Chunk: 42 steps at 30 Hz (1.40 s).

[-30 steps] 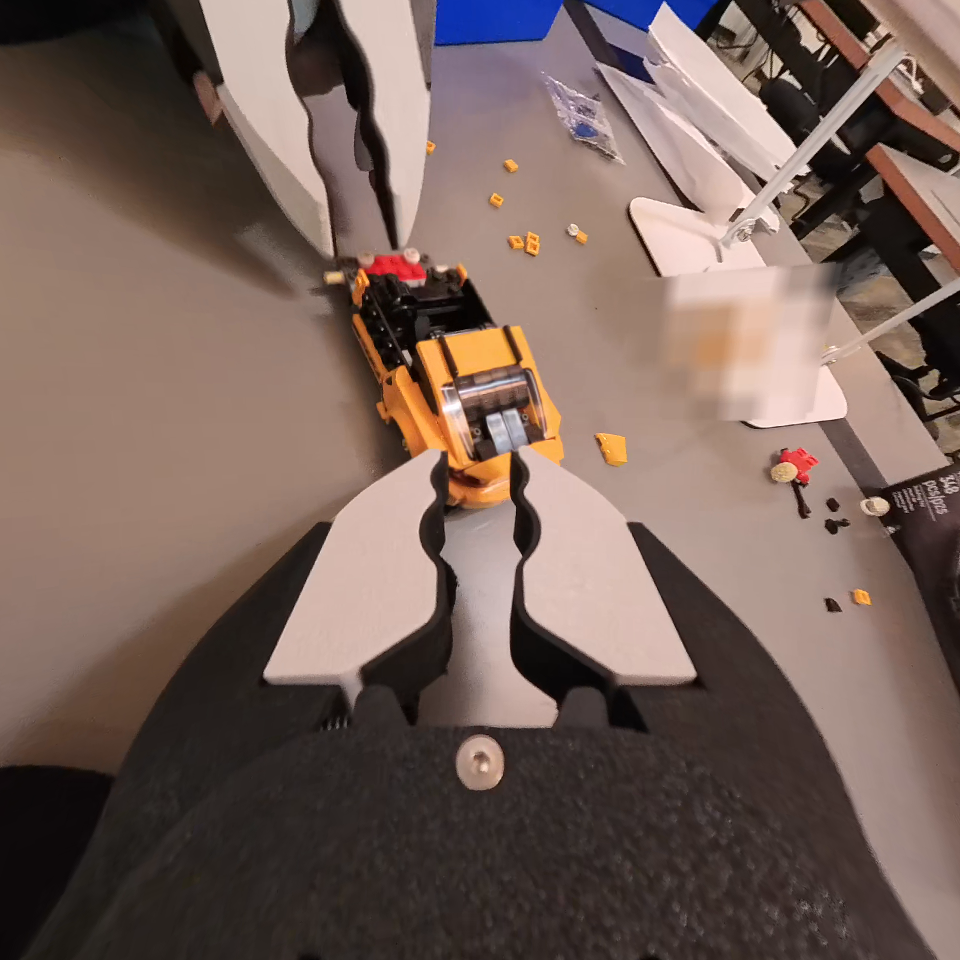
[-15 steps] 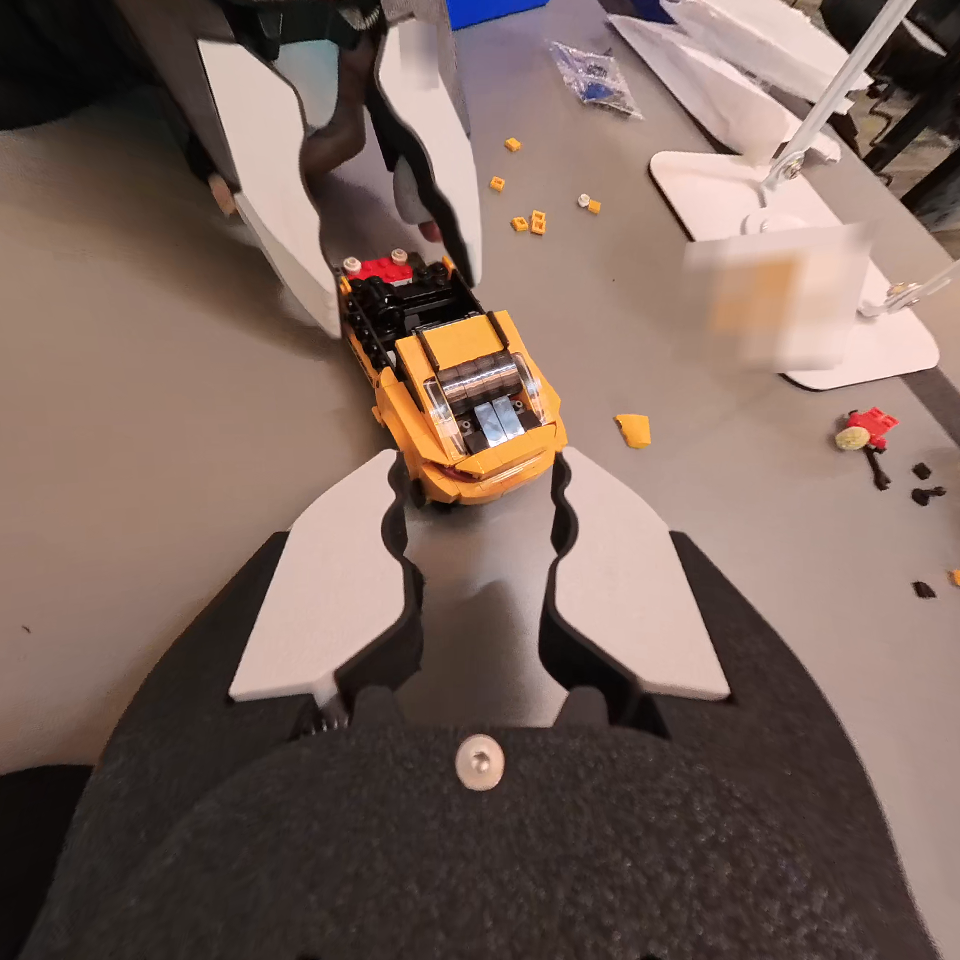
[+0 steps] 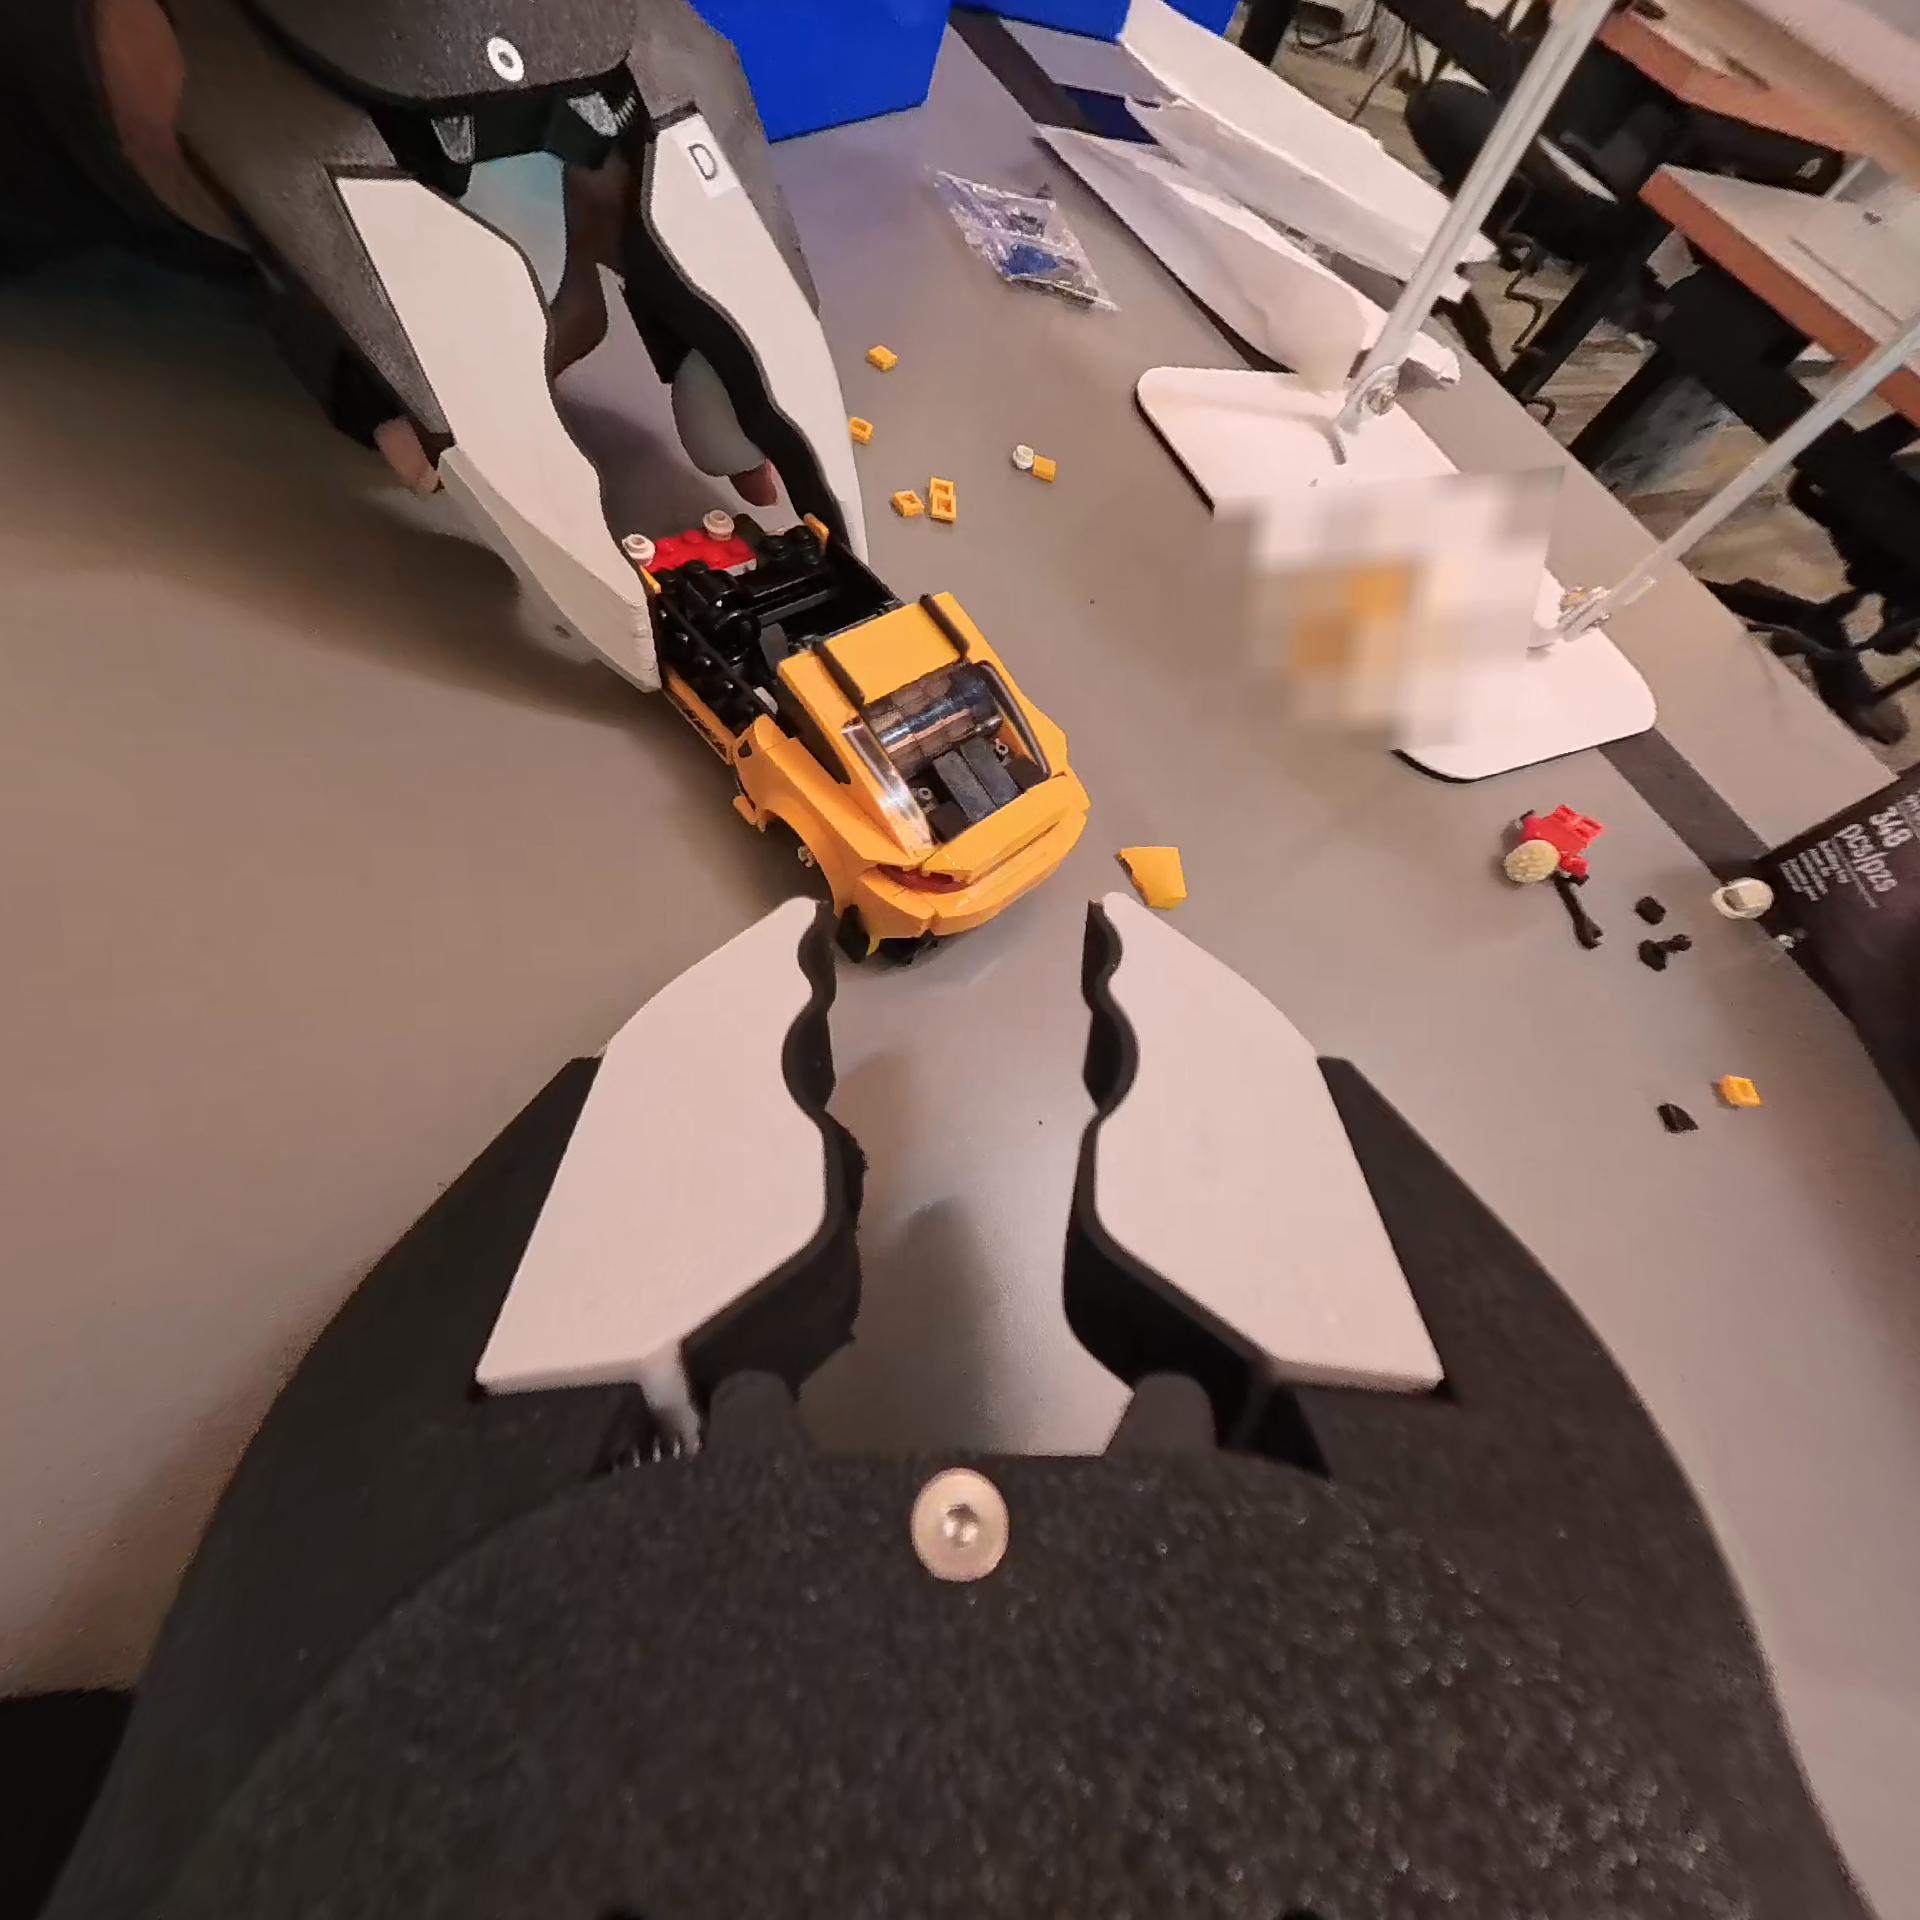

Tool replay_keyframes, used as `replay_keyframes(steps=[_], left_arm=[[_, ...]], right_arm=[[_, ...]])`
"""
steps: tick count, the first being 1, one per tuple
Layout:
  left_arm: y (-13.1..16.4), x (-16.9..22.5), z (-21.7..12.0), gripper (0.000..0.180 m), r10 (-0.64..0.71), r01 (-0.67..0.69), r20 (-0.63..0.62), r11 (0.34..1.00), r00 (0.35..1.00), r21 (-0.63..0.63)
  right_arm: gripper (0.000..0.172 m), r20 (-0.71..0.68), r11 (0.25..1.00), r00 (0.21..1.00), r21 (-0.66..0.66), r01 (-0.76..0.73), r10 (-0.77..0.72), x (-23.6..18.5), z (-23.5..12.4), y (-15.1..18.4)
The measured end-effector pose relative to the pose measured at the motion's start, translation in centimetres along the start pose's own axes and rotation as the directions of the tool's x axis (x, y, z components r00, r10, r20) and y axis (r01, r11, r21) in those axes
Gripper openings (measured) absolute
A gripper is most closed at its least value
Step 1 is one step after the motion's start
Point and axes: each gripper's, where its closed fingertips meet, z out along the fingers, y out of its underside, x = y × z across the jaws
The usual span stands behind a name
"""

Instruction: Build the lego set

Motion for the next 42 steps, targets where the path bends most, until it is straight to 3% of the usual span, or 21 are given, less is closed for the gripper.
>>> replay_keyframes(steps=[12, 19, 27, 30, 35, 40, 42], left_arm=[[-0.7, 1.0, 0.2, 0.061, 0.091, -0.090, -0.030, 0.995, 0.995, 0.035], [-3.0, 0.6, -1.8, 0.056, 0.043, -0.037, -0.029, 0.980, 0.999, 0.194], [-5.4, -1.9, -5.0, 0.016, -0.092, 0.060, 0.069, 0.926, 0.993, 0.373], [-6.6, -3.2, -6.9, 0.000, -0.146, 0.068, 0.132, 0.882, 0.980, 0.466], [-8.5, -7.9, -9.5, 0.000, -0.276, 0.050, 0.319, 0.822, 0.907, 0.568], [-11.8, -13.1, -11.6, 0.000, -0.423, 0.078, 0.350, 0.722, 0.836, 0.687], [-12.2, -14.6, -12.0, 0.000, -0.456, 0.074, 0.353, 0.689, 0.817, 0.721]], right_arm=[[0.037, -0.127, 0.998, 0.992, 0.063, -0.011, 0.019, 1.8, -0.9, -0.9], [0.035, -0.185, 0.996, 0.982, 0.091, -0.010, 0.027, 2.7, -1.3, -1.4], [0.041, -0.271, 0.985, 0.959, 0.168, -0.037, 0.082, 4.4, -2.4, -2.3], [0.039, -0.306, 0.963, 0.941, 0.262, -0.064, 0.146, 5.5, -3.5, -3.7], [0.025, -0.383, 0.920, 0.885, 0.374, -0.115, 0.266, 8.8, -4.6, -7.7], [0.021, -0.360, 0.854, 0.841, 0.477, -0.207, 0.405, 14.3, -2.3, -14.0], [0.021, -0.405, 0.854, 0.818, 0.486, -0.186, 0.408, 16.7, -1.0, -14.5]])
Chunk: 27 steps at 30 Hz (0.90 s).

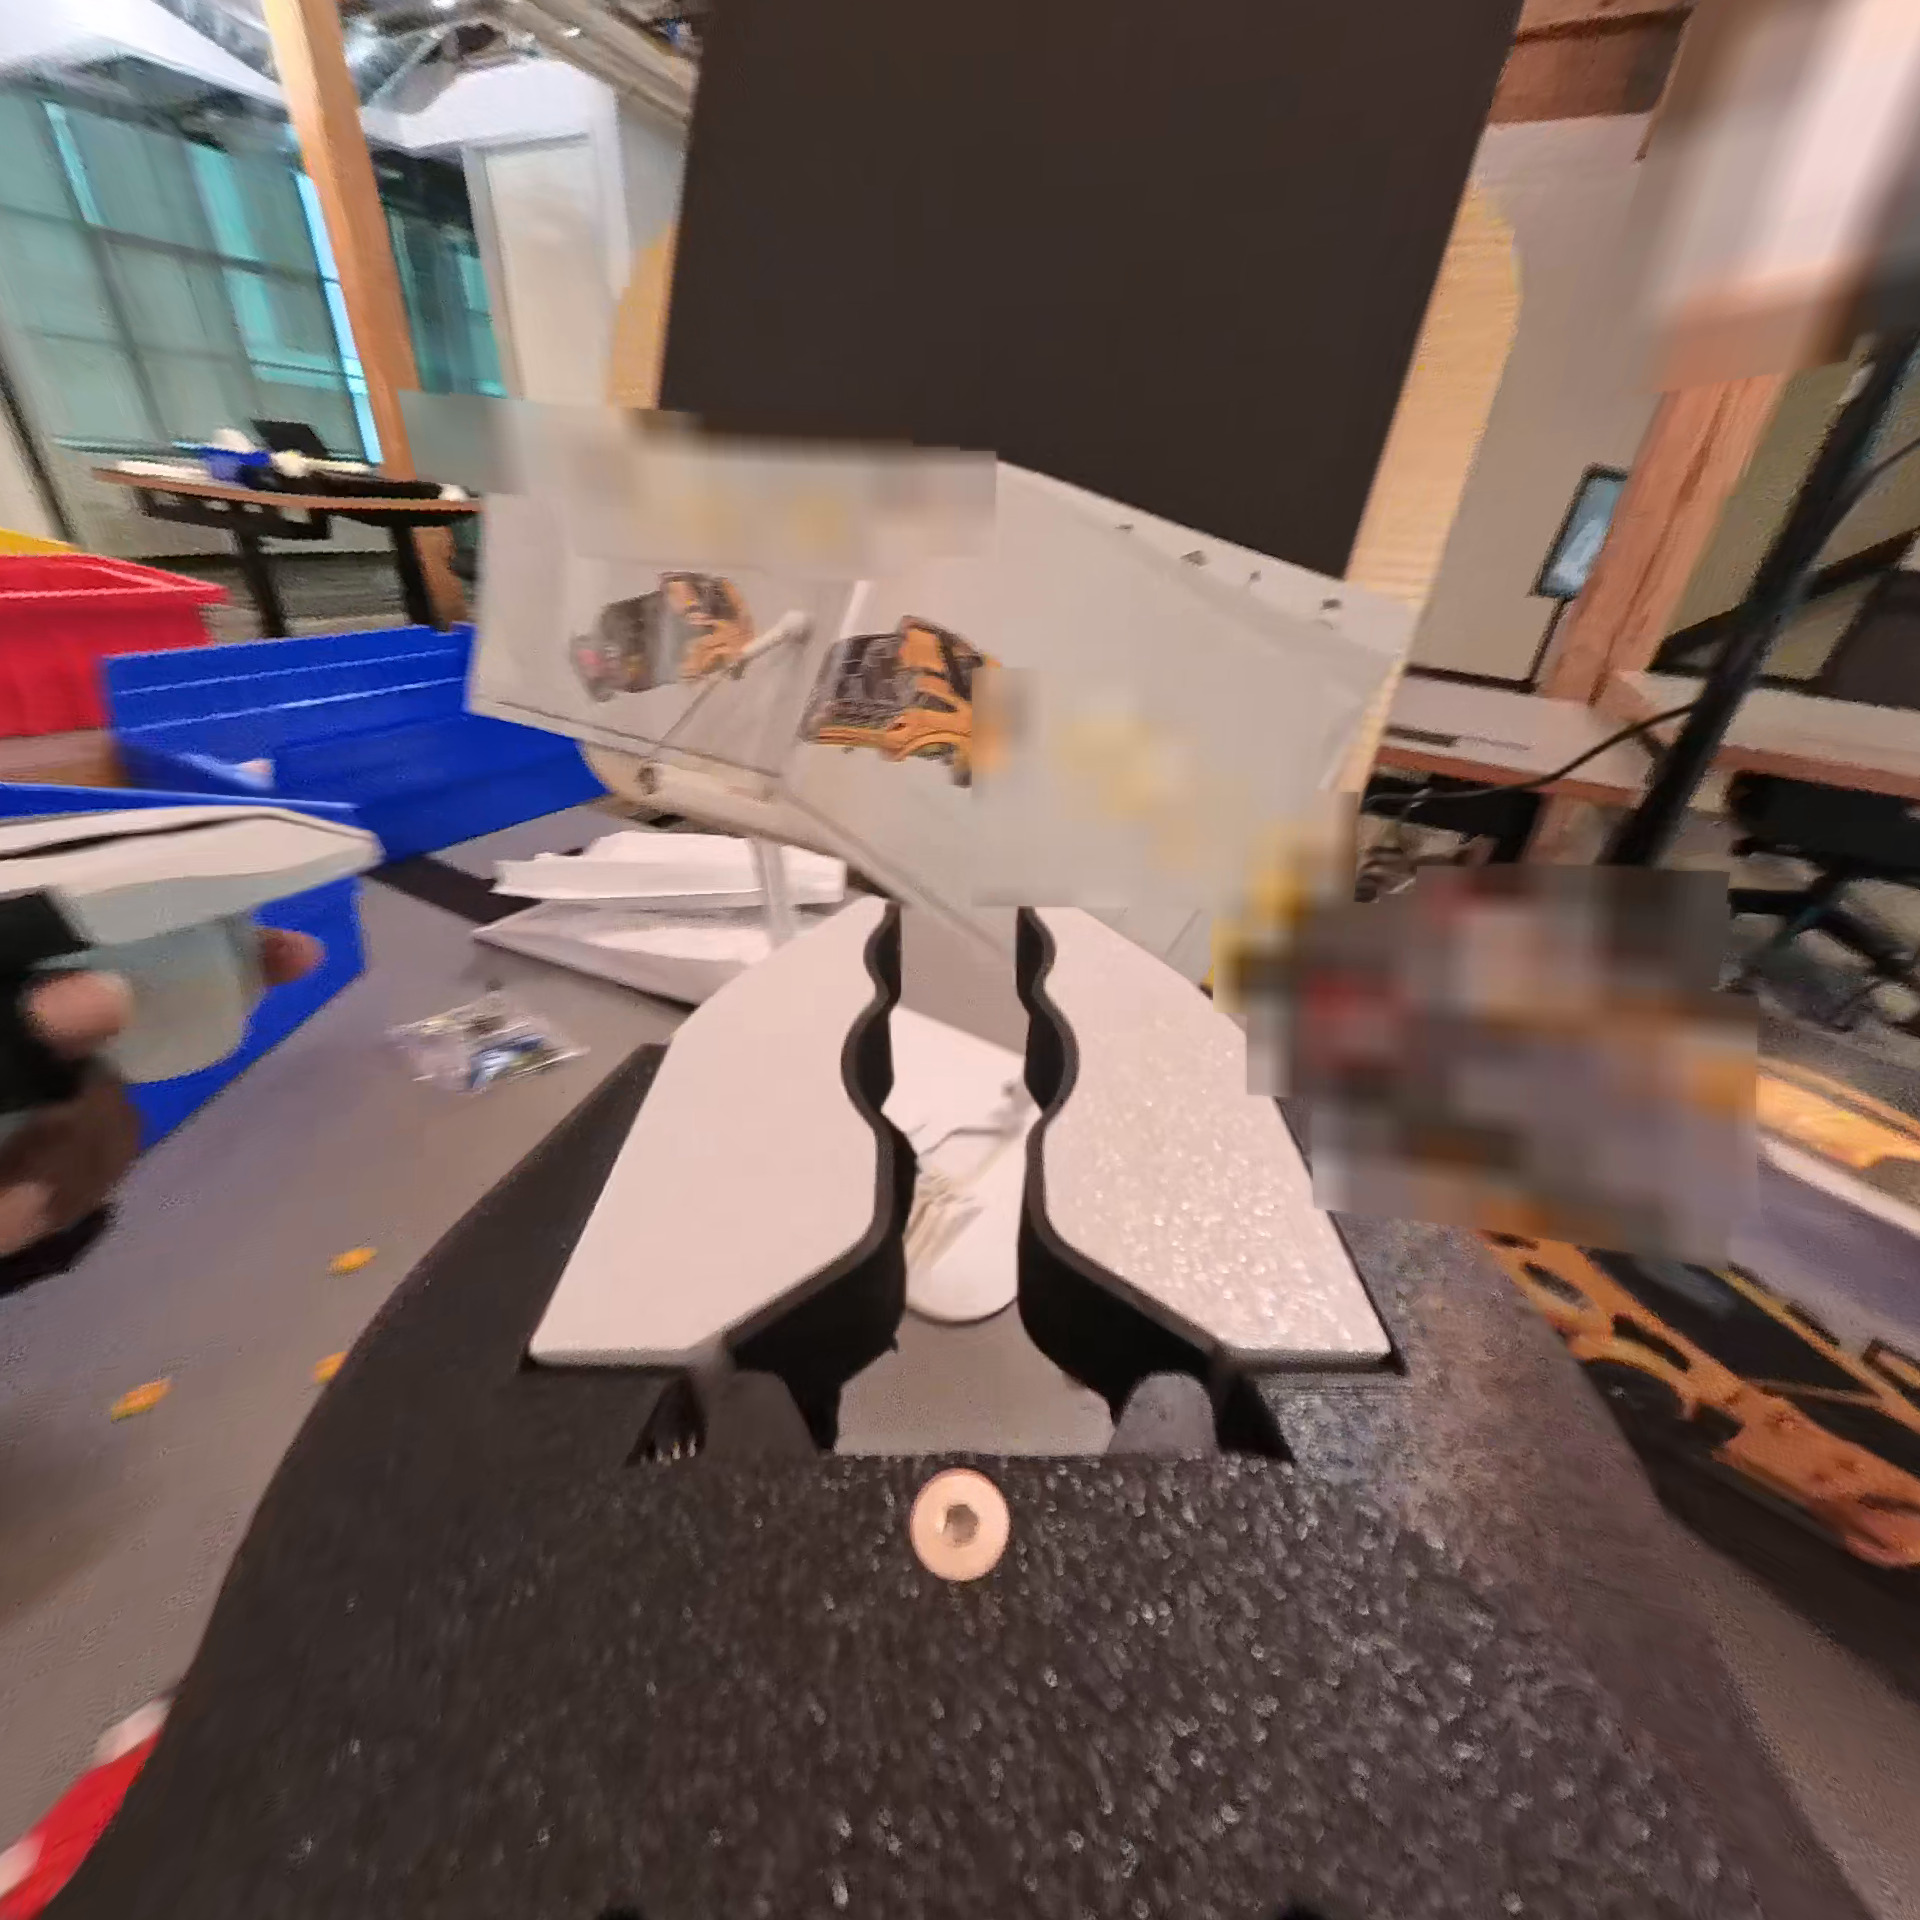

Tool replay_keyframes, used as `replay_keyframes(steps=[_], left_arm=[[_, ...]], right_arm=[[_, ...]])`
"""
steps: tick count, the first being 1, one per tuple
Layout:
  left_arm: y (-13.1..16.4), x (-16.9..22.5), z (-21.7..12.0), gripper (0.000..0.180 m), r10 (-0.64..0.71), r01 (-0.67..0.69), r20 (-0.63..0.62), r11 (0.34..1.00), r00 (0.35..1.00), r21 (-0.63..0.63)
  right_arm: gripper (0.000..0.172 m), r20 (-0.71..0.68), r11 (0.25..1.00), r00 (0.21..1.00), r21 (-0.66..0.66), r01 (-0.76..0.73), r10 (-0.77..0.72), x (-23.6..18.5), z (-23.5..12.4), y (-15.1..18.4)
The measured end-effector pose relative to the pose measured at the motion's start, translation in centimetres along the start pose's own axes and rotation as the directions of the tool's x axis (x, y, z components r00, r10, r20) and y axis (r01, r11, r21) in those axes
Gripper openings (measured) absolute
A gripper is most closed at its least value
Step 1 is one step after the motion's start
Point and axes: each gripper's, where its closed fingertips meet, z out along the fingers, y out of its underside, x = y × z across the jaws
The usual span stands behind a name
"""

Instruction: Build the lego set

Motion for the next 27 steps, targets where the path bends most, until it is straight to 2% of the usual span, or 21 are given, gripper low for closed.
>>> replay_keyframes(steps=[3, 5, 7, 9, 13, 21, 27], left_arm=[[1.1, -1.5, -0.4, 0.000, 0.020, -0.021, 0.040, 0.999, 0.999, 0.025], [3.0, -2.0, -0.7, 0.000, 0.071, -0.070, 0.035, 0.997, 0.997, -0.031], [4.0, -2.3, -0.7, 0.000, 0.101, -0.099, 0.033, 0.993, 0.994, -0.059], [4.1, -1.8, -0.2, 0.001, 0.083, -0.082, 0.014, 0.994, 0.996, -0.068], [3.5, -0.1, 1.1, 0.004, 0.173, -0.173, -0.010, 0.983, 0.985, -0.056], [2.9, 0.1, 4.0, 0.003, 0.305, -0.307, -0.032, 0.950, 0.952, -0.064], [5.8, -1.0, 4.2, 0.002, 0.314, -0.320, -0.069, 0.939, 0.947, -0.127]], right_arm=[[0.016, -0.067, 0.999, 0.998, 0.038, -0.001, 0.003, 2.0, 1.5, 2.4], [0.014, -0.091, 0.997, 0.995, 0.069, -0.036, 0.042, 2.9, 1.4, 4.9], [0.018, -0.075, 0.999, 0.996, 0.019, 0.043, -0.041, 2.8, 1.9, 6.5], [0.019, -0.073, 0.993, 0.990, 0.026, 0.119, -0.117, 2.6, 2.0, 6.1], [0.024, -0.065, 0.965, 0.963, 0.006, 0.262, -0.261, 1.9, 3.1, 5.8], [0.027, -0.088, 0.763, 0.758, -0.069, 0.643, -0.647, 2.8, 6.8, 6.8], [0.012, -0.061, 0.619, 0.617, -0.050, 0.783, -0.785, 3.1, 7.5, 6.7]])
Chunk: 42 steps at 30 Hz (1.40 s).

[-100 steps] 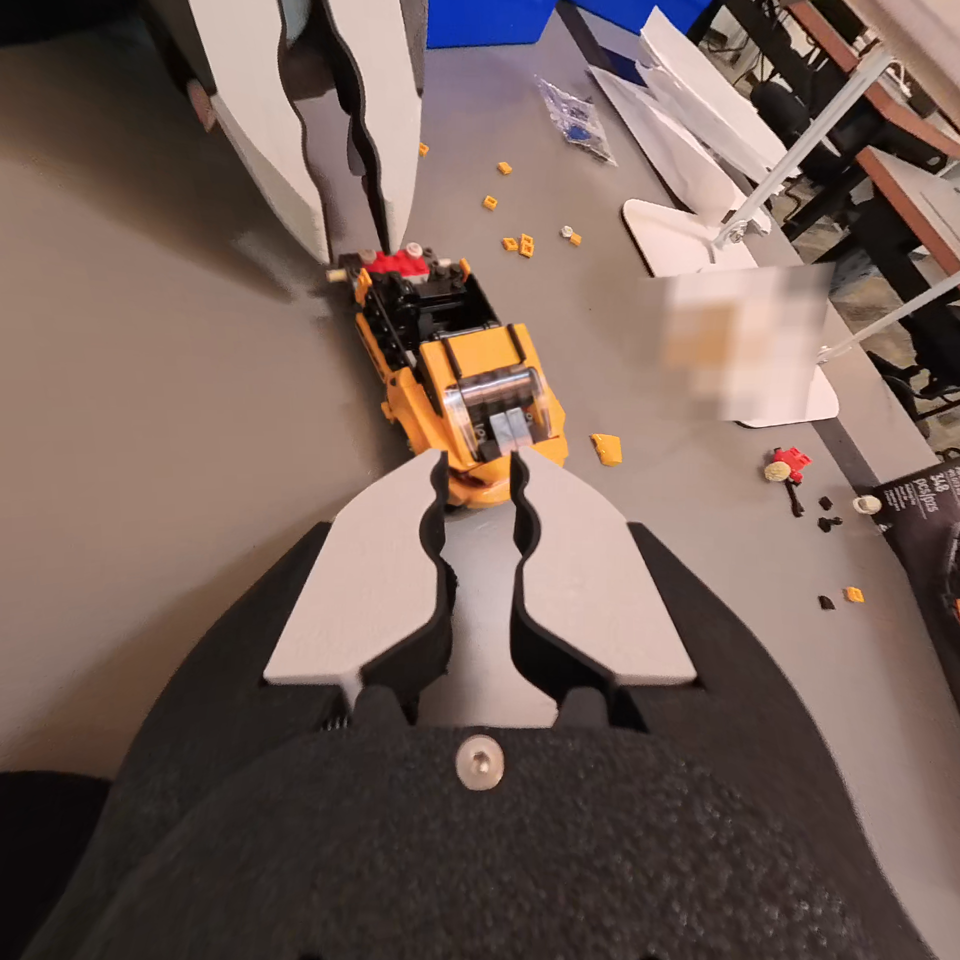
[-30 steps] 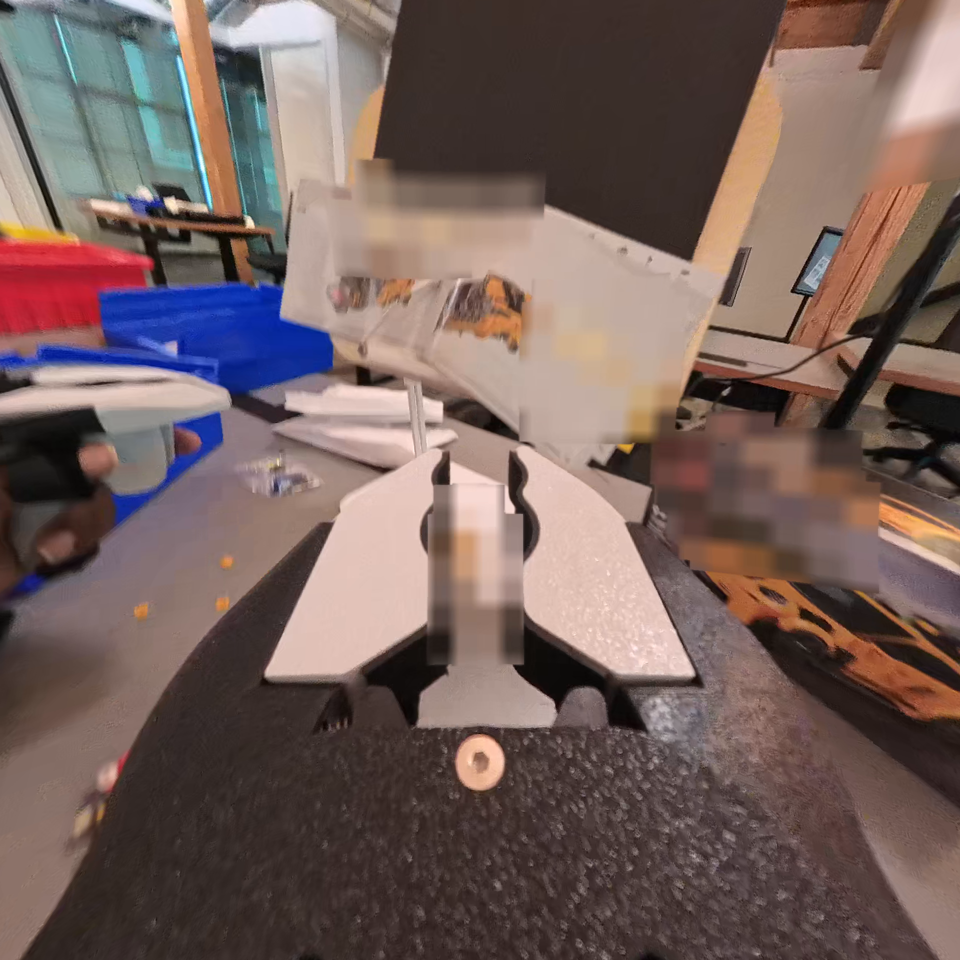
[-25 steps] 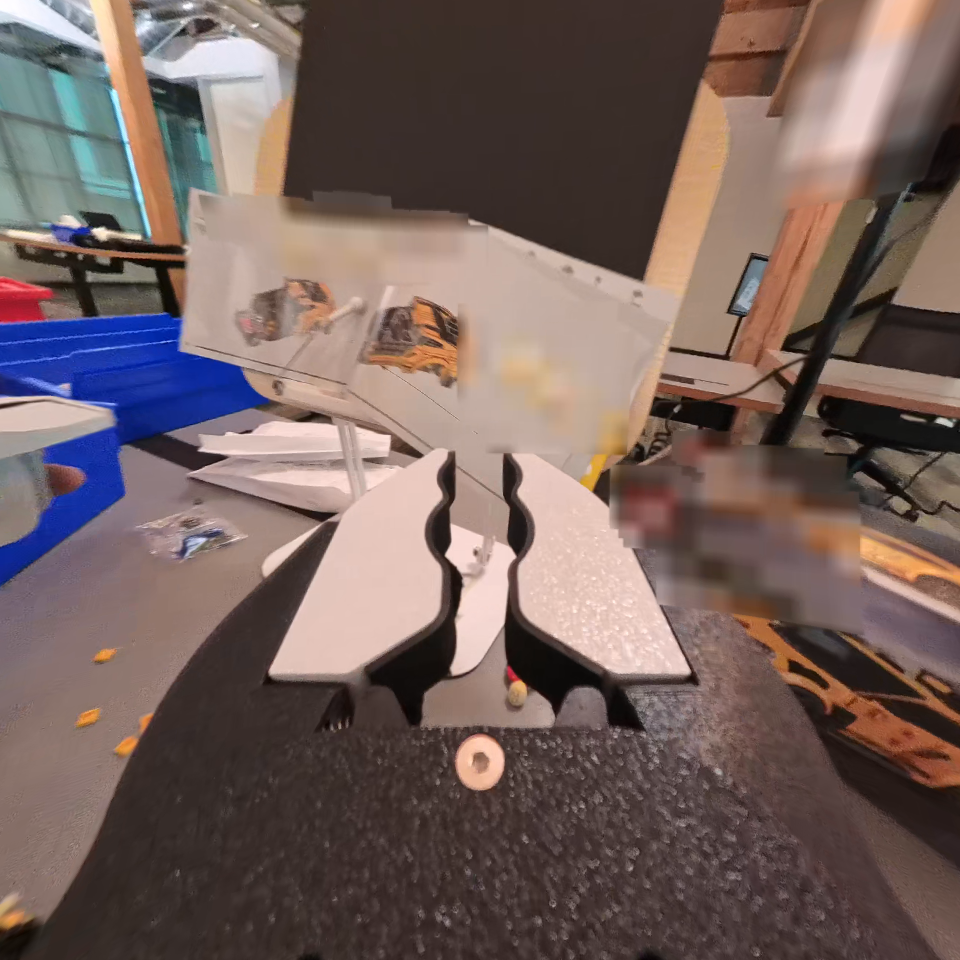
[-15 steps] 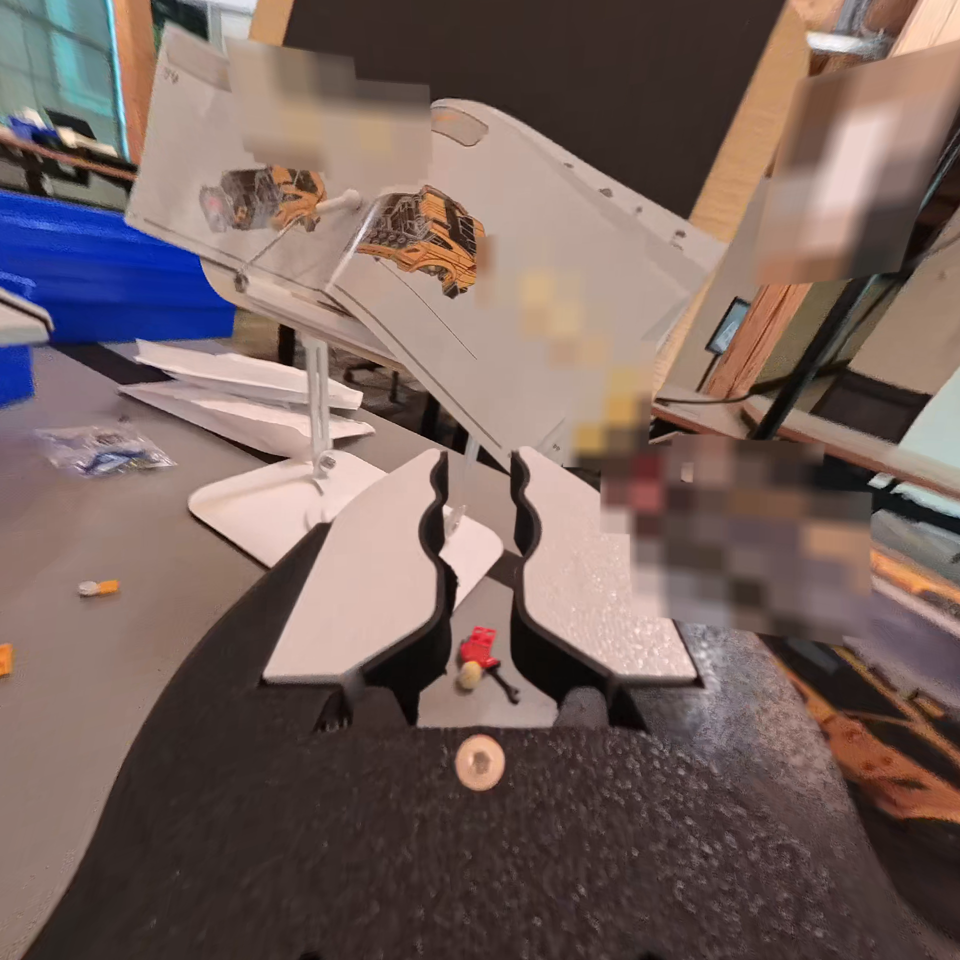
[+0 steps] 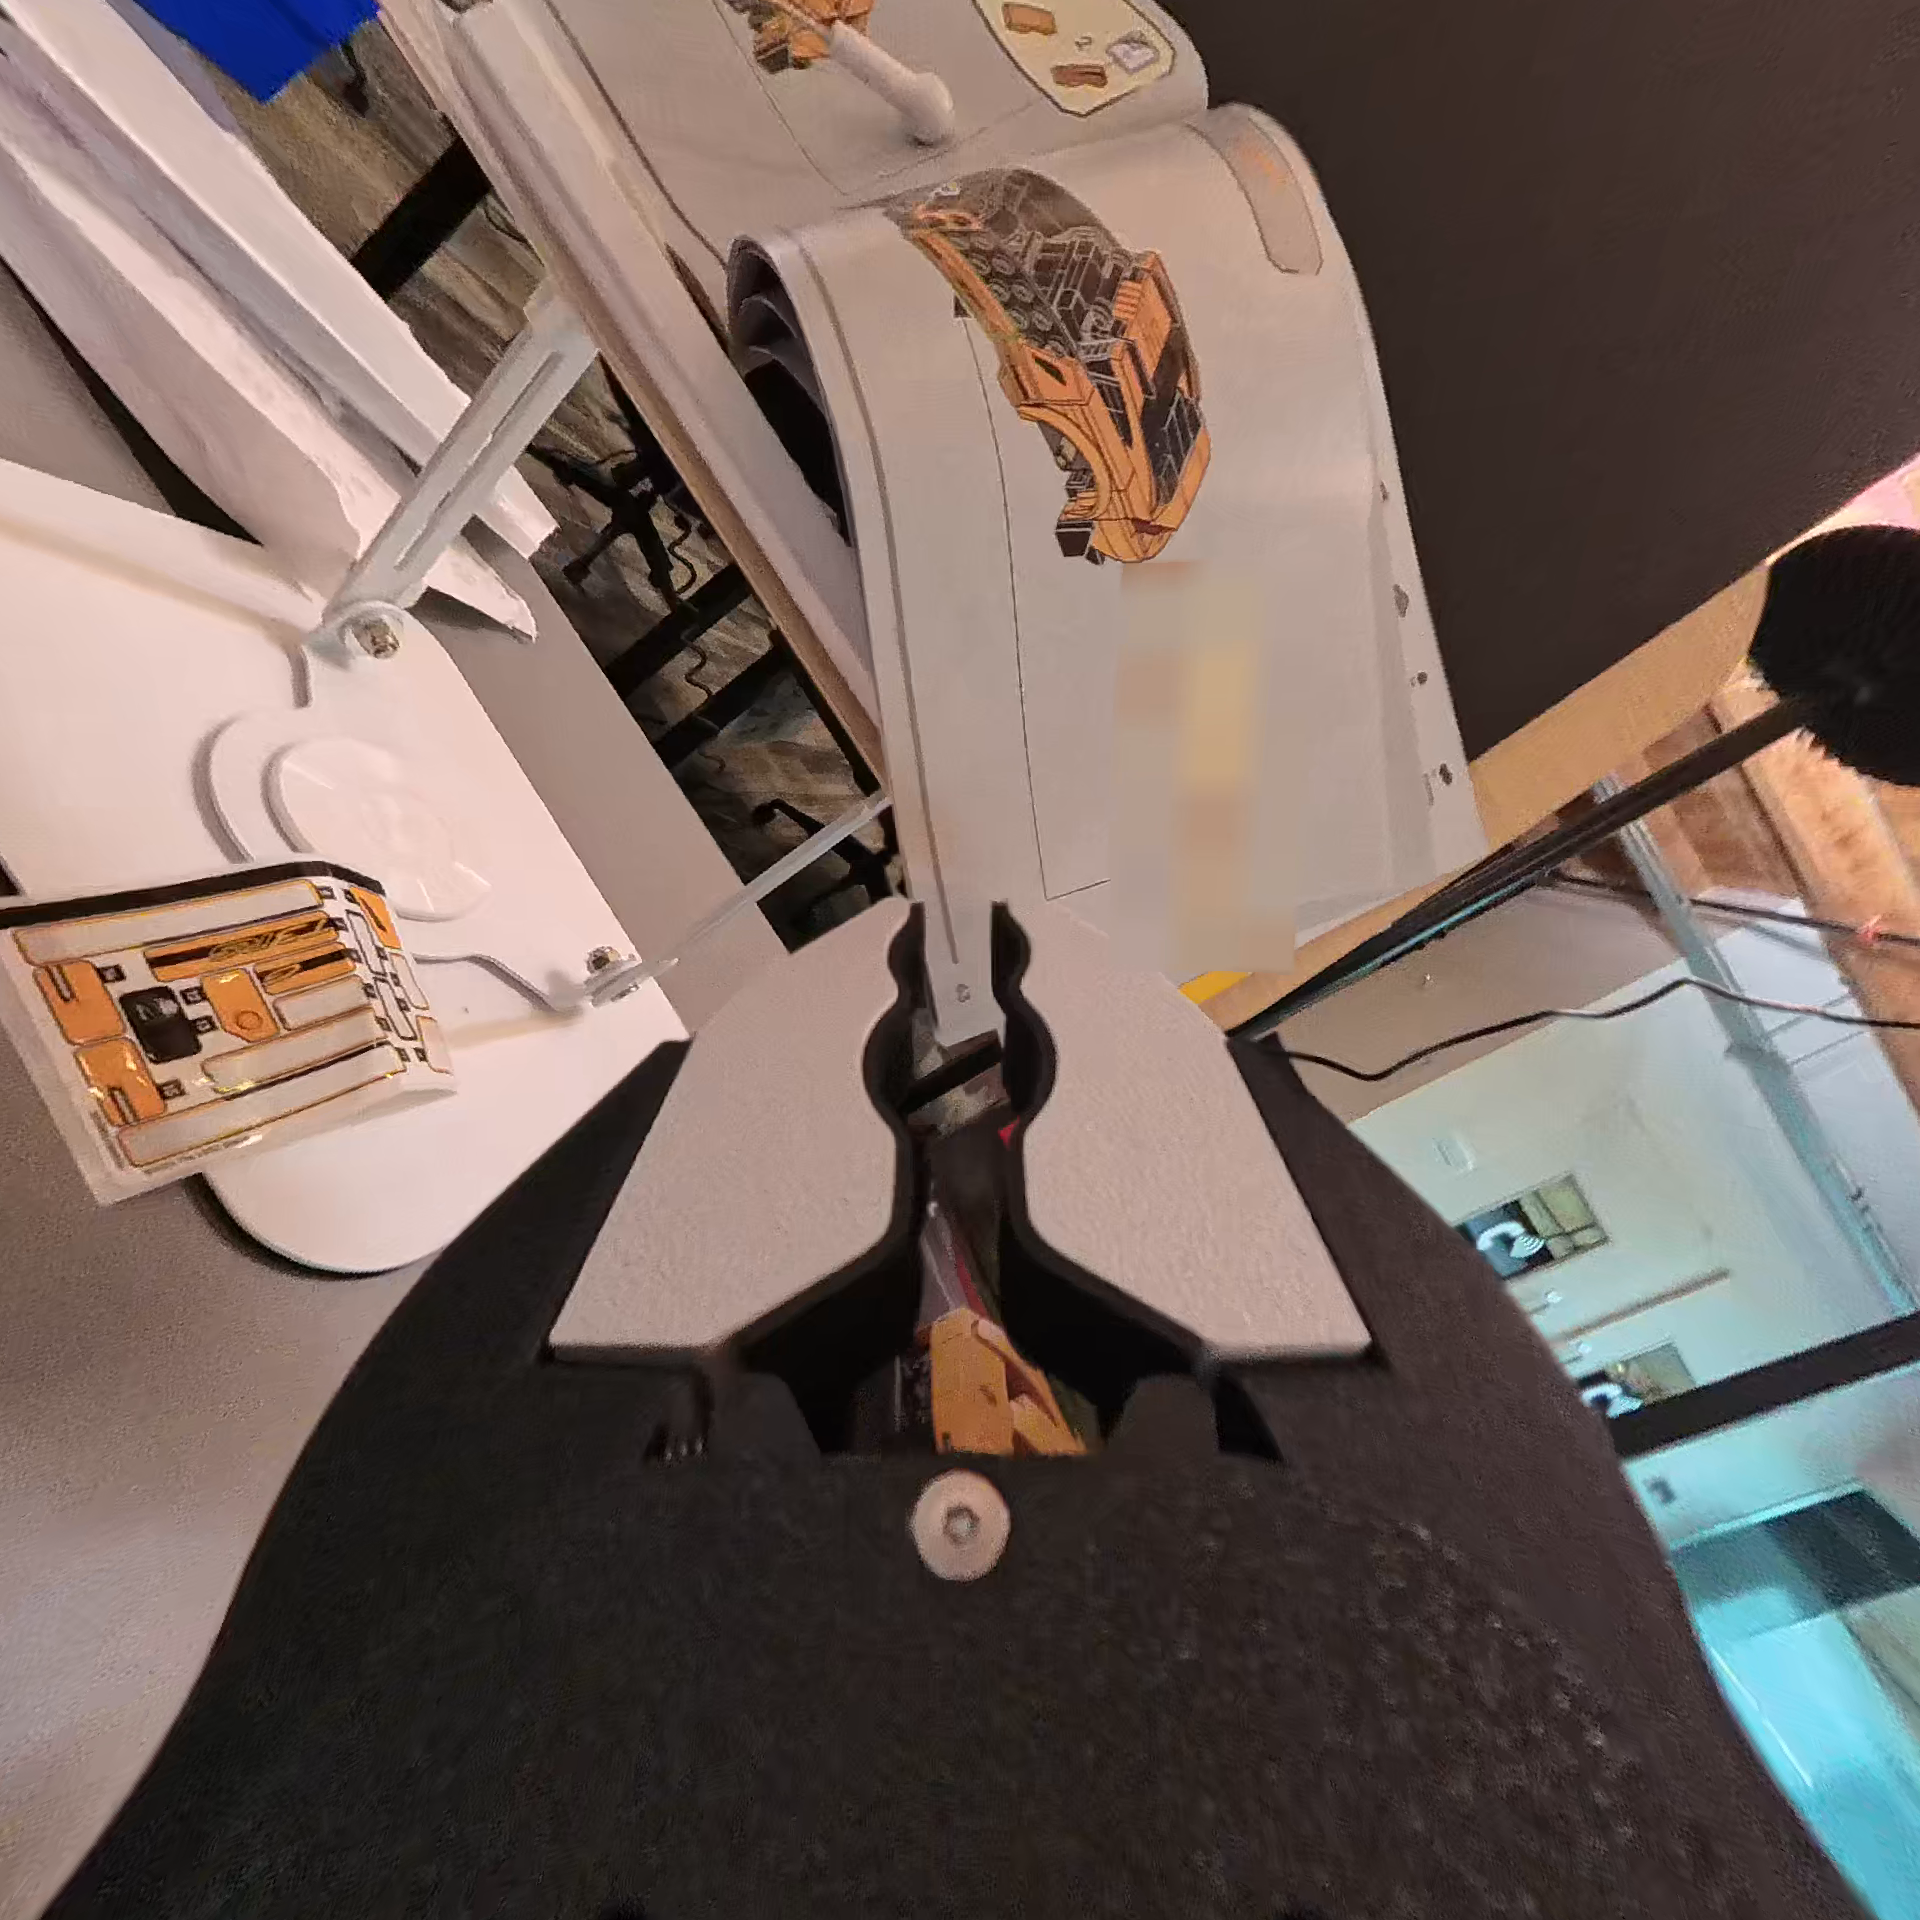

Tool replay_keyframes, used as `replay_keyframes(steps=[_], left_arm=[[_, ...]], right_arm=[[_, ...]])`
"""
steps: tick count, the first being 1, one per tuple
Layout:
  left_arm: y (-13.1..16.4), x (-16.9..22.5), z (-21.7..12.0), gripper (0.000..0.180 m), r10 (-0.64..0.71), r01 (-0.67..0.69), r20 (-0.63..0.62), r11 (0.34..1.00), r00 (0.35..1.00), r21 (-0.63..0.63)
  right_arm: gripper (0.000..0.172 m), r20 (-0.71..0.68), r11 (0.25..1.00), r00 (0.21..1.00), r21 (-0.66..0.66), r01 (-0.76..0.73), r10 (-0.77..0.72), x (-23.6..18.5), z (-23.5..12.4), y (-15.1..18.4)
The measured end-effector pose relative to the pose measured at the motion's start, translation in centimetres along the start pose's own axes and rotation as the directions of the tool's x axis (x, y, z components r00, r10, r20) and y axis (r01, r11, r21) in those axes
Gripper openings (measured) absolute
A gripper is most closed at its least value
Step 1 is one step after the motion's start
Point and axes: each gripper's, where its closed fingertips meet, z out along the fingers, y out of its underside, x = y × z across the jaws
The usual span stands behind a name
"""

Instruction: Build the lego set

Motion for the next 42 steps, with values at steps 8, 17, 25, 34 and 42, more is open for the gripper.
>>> replay_keyframes(steps=[8, 17, 25, 34, 42], left_arm=[[-0.4, 1.4, 0.2, 0.003, -0.001, 0.001, -0.050, 1.000, 0.999, 0.004], [-3.1, 1.8, 1.1, 0.014, 0.042, -0.041, -0.017, 0.999, 0.999, 0.018], [-6.3, -0.7, 4.4, 0.033, 0.319, -0.318, 0.177, 0.948, 0.931, -0.035], [-7.7, -1.5, 6.2, 0.026, 0.487, -0.493, 0.281, 0.868, 0.827, -0.052], [-7.6, -4.5, 4.5, 0.002, 0.258, -0.272, 0.294, 0.962, 0.920, 0.009]], right_arm=[[0.000, 0.046, 0.996, 0.996, 0.033, -0.084, 0.082, 0.7, -0.3, -0.2], [0.000, -0.015, 0.983, 0.985, 0.062, -0.171, 0.172, 2.5, 0.4, -0.8], [0.000, -0.022, 0.966, 0.972, 0.115, -0.231, 0.235, 3.5, 1.2, -2.6], [0.000, 0.057, 0.928, 0.946, 0.187, -0.323, 0.318, 3.1, 1.0, -5.7], [0.000, 0.151, 0.831, 0.853, 0.191, -0.522, 0.500, 3.2, 0.3, -6.1]])
